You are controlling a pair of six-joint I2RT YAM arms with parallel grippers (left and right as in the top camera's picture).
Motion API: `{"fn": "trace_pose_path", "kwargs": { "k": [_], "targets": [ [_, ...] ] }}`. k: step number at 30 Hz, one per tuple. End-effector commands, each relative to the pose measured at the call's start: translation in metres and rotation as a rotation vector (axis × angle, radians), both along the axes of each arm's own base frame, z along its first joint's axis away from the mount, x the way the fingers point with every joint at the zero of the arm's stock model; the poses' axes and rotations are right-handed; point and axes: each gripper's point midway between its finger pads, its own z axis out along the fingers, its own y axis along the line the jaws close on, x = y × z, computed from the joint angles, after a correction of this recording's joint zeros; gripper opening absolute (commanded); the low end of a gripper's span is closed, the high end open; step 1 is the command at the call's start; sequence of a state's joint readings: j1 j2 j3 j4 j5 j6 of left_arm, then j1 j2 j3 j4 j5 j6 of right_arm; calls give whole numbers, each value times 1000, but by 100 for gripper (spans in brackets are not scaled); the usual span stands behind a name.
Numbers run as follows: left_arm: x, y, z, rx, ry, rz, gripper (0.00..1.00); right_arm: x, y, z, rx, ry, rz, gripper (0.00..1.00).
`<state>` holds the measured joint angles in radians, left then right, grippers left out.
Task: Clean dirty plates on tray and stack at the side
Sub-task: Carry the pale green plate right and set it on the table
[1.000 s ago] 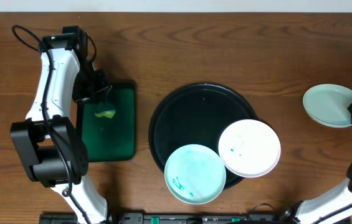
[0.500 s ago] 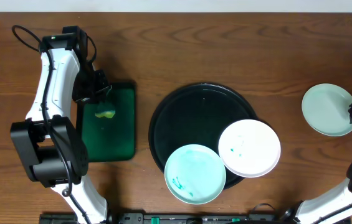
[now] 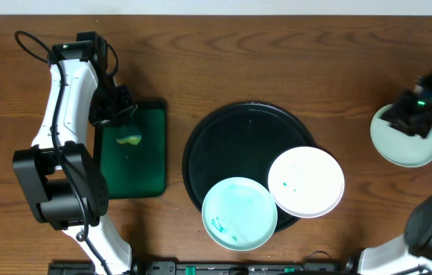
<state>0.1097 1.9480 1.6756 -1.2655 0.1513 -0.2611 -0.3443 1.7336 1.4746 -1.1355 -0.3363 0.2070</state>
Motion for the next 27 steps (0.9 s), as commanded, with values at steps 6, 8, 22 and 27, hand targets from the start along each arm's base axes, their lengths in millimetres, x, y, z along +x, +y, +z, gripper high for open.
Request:
{"fn": "trace_pose_path", "kwargs": {
  "k": [6,8,22,27],
  "targets": [
    [-1,1,0,0,-1,-22,7,-42,68,-2,-160,205,167,33],
    [-1,1,0,0,-1,-24,7,-53,79,-1,-158,247,168,33],
    [-1,0,0,0,-1,-24,7,-135,121,19,-175,277,178,41],
    [-1,0,0,0,0,-24,7,-178,127,-8,-181,319,124,40]
  ]
}}
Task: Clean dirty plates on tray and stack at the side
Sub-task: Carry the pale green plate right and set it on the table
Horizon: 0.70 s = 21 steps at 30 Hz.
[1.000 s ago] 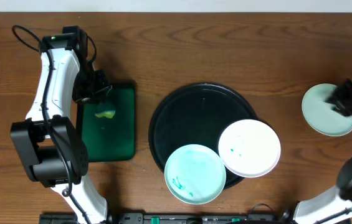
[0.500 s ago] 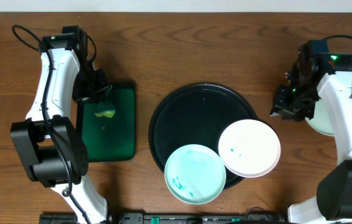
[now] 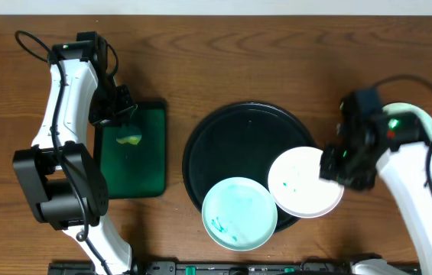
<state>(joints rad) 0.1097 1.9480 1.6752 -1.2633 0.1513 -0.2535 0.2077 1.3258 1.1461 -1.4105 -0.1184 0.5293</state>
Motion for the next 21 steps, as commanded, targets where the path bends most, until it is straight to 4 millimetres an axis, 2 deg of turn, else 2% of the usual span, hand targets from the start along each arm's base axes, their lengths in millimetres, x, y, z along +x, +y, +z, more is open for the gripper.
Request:
{"fn": "trace_pose_path", "kwargs": {
  "k": [1,4,8,12,15,21],
  "targets": [
    [-2,0,0,0,3,-17,7,-25,-2,-17,-30,40,-114,40],
    [-2,0,0,0,3,-17,8,-44,-6,-33,-43,62,-198,39],
    [-2,0,0,0,3,-17,7,-57,-20,-46,-104,48,-356,35],
    [-2,0,0,0,2,-16,7,-53,-31,-56,-145,-32,-474,39],
    [-2,0,0,0,3,-16,7,-45,-30,-73,-127,-68,-496,43],
    [-3,0,0,-1,6,-17,7,-28,-25,-106,-92,-112,-512,41]
  ]
}}
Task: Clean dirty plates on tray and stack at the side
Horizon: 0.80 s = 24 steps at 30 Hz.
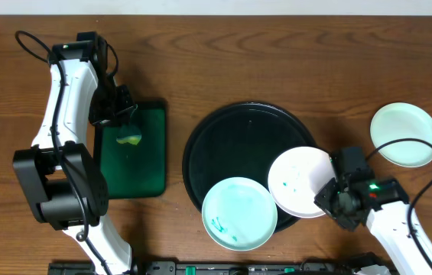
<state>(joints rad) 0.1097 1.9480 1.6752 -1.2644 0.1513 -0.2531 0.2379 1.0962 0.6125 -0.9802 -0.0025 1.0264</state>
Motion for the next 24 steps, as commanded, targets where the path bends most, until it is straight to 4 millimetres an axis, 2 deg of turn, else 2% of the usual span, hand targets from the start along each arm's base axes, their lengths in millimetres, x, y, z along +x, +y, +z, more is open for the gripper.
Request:
{"fn": "trace_pose_path", "kwargs": {
  "k": [1,5,9,15,24],
  "targets": [
    [-2,0,0,0,5,-16,7,5,-3,-10,-19,-11,-41,40],
    [-2,0,0,0,5,-16,7,21,-1,-12,-17,-62,-43,38],
    [-2,0,0,0,5,-16,7,35,-6,-9,-49,-121,-51,19],
    [-2,0,0,0,5,-16,7,43,-14,-7,-78,-155,-68,1],
    [-2,0,0,0,4,-16,7,75,-5,3,-69,-285,111,1]
  ]
}}
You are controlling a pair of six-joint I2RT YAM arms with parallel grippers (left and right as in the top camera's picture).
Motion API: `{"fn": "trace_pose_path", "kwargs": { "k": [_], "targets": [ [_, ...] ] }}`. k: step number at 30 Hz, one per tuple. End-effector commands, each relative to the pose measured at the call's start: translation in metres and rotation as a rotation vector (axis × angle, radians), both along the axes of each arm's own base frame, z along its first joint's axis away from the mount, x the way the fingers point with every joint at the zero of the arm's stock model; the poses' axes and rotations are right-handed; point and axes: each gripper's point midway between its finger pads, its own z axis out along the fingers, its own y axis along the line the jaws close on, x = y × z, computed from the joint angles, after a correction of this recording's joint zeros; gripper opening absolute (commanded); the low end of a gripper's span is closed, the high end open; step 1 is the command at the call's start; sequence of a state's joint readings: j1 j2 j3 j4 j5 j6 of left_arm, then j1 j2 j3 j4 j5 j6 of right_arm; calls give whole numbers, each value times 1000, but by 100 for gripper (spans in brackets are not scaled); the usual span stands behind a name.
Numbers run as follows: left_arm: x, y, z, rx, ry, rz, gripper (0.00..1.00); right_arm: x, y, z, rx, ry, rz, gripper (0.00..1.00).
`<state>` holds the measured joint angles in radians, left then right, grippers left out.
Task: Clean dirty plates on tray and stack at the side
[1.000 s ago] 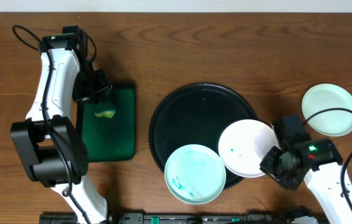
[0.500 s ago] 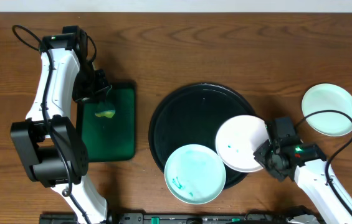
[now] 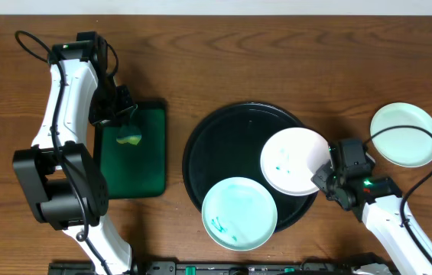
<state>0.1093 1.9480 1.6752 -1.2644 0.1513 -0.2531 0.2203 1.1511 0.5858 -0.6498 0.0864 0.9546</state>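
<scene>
On the black round tray (image 3: 227,145) a white plate (image 3: 292,159) with small green marks lies at the right side. My right gripper (image 3: 323,174) is at that plate's right rim and looks shut on it. A pale green plate (image 3: 238,214) with green smears overhangs the tray's front edge. Another pale green plate (image 3: 405,134), with no marks, lies on the table at the far right. My left gripper (image 3: 121,105) hangs over the back edge of the dark green mat (image 3: 133,172). A yellow-green sponge (image 3: 130,140) lies on the mat just in front of it, and the jaws' state cannot be made out.
The right arm's cable loops over the unmarked plate at the far right. The left arm stretches along the left side of the mat. Bare wooden table (image 3: 277,61) lies behind the tray.
My right gripper has moved back along the tray's right side. The white plate has shifted with it, toward the back and left and further onto the tray. The left arm has not moved.
First my right gripper was on the pale green plate at the far right. Then it was away from that plate, near the white plate's right edge. Then it stood at the white plate's front-right rim. Now the white plate sits further back on the tray.
</scene>
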Motion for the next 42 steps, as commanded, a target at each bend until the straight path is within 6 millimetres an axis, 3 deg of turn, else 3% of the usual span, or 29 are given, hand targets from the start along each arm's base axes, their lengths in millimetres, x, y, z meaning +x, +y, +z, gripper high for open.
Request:
{"fn": "trace_pose_path", "kwargs": {
  "k": [1,6,9,20,27,34,42],
  "targets": [
    [-2,0,0,0,5,-16,7,9,2,4,-23,-38,106,1],
    [-2,-3,0,0,4,-26,7,30,27,13,49,-135,258,1],
    [-2,-7,0,0,4,-42,7,34,31,8,64,-130,271,1],
    [-4,-37,1,-5,9,-140,8,52,74,-49,150,-65,407,1],
    [-4,-90,6,-188,-23,-266,7,61,84,-61,179,-81,434,1],
    [-7,-141,11,-286,-53,-378,7,63,89,-60,180,-102,477,1],
    [-27,-210,15,-353,-58,-531,7,66,90,-58,176,-118,497,1]
  ]
}}
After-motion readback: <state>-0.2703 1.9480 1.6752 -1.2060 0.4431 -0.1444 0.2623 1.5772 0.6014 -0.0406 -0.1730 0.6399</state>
